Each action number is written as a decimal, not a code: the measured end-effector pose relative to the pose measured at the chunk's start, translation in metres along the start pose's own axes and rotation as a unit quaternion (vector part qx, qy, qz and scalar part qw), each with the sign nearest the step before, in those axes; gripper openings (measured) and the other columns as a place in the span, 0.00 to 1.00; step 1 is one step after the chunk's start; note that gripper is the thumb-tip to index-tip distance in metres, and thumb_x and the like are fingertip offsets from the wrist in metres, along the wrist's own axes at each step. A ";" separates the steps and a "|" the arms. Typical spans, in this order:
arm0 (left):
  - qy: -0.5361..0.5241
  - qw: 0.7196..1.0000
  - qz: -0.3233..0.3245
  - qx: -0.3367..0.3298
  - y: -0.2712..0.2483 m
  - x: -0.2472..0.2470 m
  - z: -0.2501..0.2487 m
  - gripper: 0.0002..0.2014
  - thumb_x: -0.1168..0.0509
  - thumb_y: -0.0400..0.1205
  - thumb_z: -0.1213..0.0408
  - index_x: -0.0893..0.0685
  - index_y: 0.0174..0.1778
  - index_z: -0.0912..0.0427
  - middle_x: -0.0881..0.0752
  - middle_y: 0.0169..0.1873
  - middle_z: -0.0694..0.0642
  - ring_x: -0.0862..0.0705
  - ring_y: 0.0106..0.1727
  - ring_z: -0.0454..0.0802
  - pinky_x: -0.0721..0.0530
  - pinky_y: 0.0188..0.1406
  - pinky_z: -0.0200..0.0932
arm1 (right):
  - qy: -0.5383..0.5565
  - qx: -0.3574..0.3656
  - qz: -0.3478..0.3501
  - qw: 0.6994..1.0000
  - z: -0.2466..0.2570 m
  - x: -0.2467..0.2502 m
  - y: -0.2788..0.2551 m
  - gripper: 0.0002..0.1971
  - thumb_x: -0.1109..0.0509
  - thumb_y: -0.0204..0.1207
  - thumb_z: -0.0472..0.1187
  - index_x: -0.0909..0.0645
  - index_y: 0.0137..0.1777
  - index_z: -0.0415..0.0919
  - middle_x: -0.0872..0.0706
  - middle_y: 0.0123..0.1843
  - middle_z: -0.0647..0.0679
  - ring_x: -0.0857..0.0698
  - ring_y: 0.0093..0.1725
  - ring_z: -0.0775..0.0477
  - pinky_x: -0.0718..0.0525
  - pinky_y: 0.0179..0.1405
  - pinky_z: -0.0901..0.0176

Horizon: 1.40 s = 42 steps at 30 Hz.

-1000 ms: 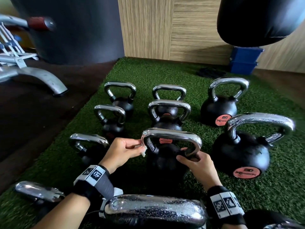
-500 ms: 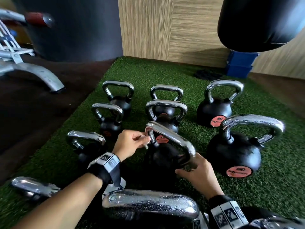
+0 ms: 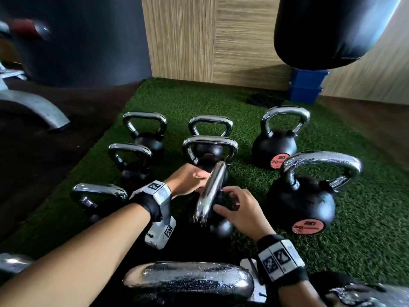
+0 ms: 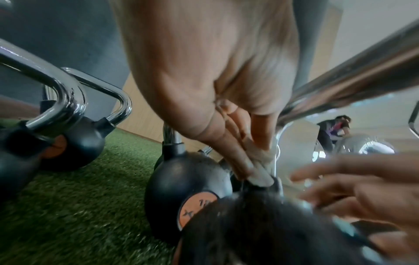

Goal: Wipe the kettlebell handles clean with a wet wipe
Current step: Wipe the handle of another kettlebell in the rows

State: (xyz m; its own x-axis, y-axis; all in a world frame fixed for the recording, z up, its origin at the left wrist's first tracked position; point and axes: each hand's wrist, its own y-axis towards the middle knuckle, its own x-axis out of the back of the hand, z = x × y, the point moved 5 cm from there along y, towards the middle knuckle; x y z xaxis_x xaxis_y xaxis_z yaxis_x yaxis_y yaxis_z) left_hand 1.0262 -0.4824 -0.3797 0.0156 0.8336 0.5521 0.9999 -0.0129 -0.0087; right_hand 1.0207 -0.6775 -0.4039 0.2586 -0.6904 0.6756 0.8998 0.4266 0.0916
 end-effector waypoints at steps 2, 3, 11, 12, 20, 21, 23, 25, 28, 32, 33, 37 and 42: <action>-0.012 1.000 -0.016 -0.020 -0.004 -0.002 0.006 0.08 0.28 0.82 0.72 0.05 0.40 0.62 0.08 0.33 0.48 0.17 0.33 0.37 0.22 0.34 0.38 | 0.019 -0.076 0.103 0.992 -0.013 -0.018 0.010 0.50 0.20 0.66 0.65 0.37 0.85 0.51 0.26 0.78 0.51 0.27 0.79 0.48 0.30 0.81 0.52; -0.020 0.999 -0.026 -0.021 -0.004 -0.002 0.007 0.05 0.26 0.79 0.71 0.05 0.42 0.62 0.06 0.36 0.53 0.15 0.37 0.41 0.19 0.37 0.42 | 0.039 -0.096 0.151 0.983 -0.017 -0.028 0.012 0.55 0.21 0.64 0.69 0.42 0.88 0.50 0.28 0.81 0.52 0.28 0.81 0.47 0.31 0.83 0.49; -0.024 0.992 -0.122 -0.030 0.018 0.012 -0.001 0.09 0.24 0.79 0.64 0.04 0.52 0.48 0.05 0.48 0.46 0.07 0.54 0.39 0.13 0.57 0.38 | 0.117 -0.115 0.175 0.971 -0.028 -0.045 0.009 0.61 0.26 0.55 0.79 0.41 0.87 0.54 0.27 0.82 0.51 0.25 0.79 0.48 0.28 0.81 0.44; -0.022 0.992 -0.122 -0.034 0.018 0.011 -0.002 0.09 0.23 0.79 0.63 0.05 0.54 0.47 0.05 0.49 0.45 0.08 0.55 0.37 0.13 0.57 0.36 | 0.124 -0.116 0.171 0.971 -0.028 -0.045 0.008 0.61 0.26 0.55 0.78 0.41 0.87 0.53 0.28 0.83 0.51 0.26 0.80 0.48 0.28 0.81 0.44; -0.098 0.989 -0.094 -0.052 0.012 0.023 -0.014 0.13 0.22 0.79 0.63 0.06 0.60 0.57 0.06 0.49 0.43 0.09 0.54 0.35 0.14 0.52 0.28 | 0.154 -0.109 0.159 0.969 -0.027 -0.044 0.006 0.57 0.24 0.59 0.75 0.39 0.86 0.54 0.27 0.82 0.51 0.26 0.80 0.48 0.28 0.81 0.44; -0.145 0.985 -0.082 -0.039 0.009 0.023 -0.015 0.12 0.22 0.79 0.67 0.07 0.59 0.58 0.05 0.49 0.45 0.08 0.53 0.37 0.14 0.50 0.26 | 0.153 -0.108 0.159 0.969 -0.027 -0.044 0.006 0.56 0.24 0.61 0.74 0.40 0.87 0.54 0.28 0.83 0.51 0.26 0.80 0.49 0.28 0.82 0.44; -0.239 0.970 -0.050 -0.011 0.003 0.022 -0.013 0.12 0.25 0.79 0.73 0.06 0.57 0.58 0.06 0.54 0.55 0.07 0.55 0.45 0.11 0.53 0.33 | 0.148 -0.109 0.156 0.971 -0.026 -0.043 0.004 0.54 0.24 0.65 0.71 0.42 0.88 0.53 0.31 0.84 0.52 0.28 0.81 0.50 0.29 0.83 0.45; -0.277 0.960 -0.038 -0.006 -0.003 0.024 -0.012 0.12 0.25 0.77 0.71 0.06 0.56 0.58 0.06 0.56 0.59 0.07 0.56 0.50 0.10 0.59 0.40 | 0.145 -0.110 0.155 0.971 -0.027 -0.042 0.003 0.53 0.24 0.67 0.70 0.44 0.88 0.53 0.32 0.85 0.52 0.28 0.81 0.50 0.30 0.83 0.45; -0.291 0.956 -0.026 -0.004 -0.008 0.027 -0.015 0.14 0.22 0.70 0.65 0.05 0.53 0.57 0.06 0.54 0.61 0.07 0.55 0.51 0.10 0.62 0.45 | 0.142 -0.110 0.154 0.972 -0.027 -0.041 0.003 0.53 0.24 0.68 0.70 0.44 0.88 0.53 0.32 0.85 0.52 0.28 0.81 0.50 0.29 0.82 0.46; -0.276 0.961 -0.012 0.010 -0.009 0.029 -0.022 0.08 0.20 0.71 0.70 0.03 0.45 0.57 0.05 0.47 0.60 0.07 0.48 0.49 0.08 0.52 0.41 | 0.150 -0.111 0.149 0.971 -0.027 -0.041 0.002 0.53 0.23 0.68 0.69 0.43 0.88 0.53 0.30 0.84 0.51 0.27 0.80 0.50 0.29 0.82 0.46; -0.268 0.963 0.008 0.017 -0.012 0.030 -0.022 0.08 0.20 0.70 0.69 0.03 0.43 0.57 0.05 0.46 0.60 0.07 0.46 0.48 0.08 0.48 0.39 | 0.152 -0.110 0.148 0.971 -0.027 -0.042 0.002 0.52 0.23 0.67 0.69 0.42 0.88 0.53 0.29 0.83 0.51 0.26 0.80 0.50 0.28 0.82 0.46; -0.213 0.971 0.109 0.025 -0.028 0.037 -0.025 0.07 0.19 0.69 0.66 0.04 0.42 0.57 0.05 0.43 0.57 0.07 0.44 0.44 0.09 0.43 0.36 | 0.159 -0.114 0.144 0.970 -0.027 -0.042 0.002 0.53 0.22 0.66 0.69 0.41 0.87 0.52 0.28 0.83 0.50 0.26 0.79 0.49 0.28 0.82 0.45; -0.207 0.975 0.084 0.020 -0.041 0.036 -0.027 0.09 0.20 0.68 0.66 0.08 0.42 0.64 0.06 0.38 0.54 0.08 0.40 0.42 0.08 0.43 0.36 | 0.163 -0.112 0.149 0.969 -0.025 -0.042 0.002 0.56 0.23 0.61 0.72 0.40 0.87 0.52 0.27 0.81 0.51 0.25 0.78 0.49 0.27 0.81 0.44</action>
State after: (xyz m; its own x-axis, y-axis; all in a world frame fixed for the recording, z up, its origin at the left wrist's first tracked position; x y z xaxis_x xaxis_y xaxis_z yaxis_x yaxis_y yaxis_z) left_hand 0.9859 -0.4668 -0.3374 0.1685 0.9730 0.1575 0.9824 -0.1529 -0.1069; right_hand 1.0202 -0.6630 -0.4504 0.5834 -0.7196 0.3765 0.8121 0.5238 -0.2572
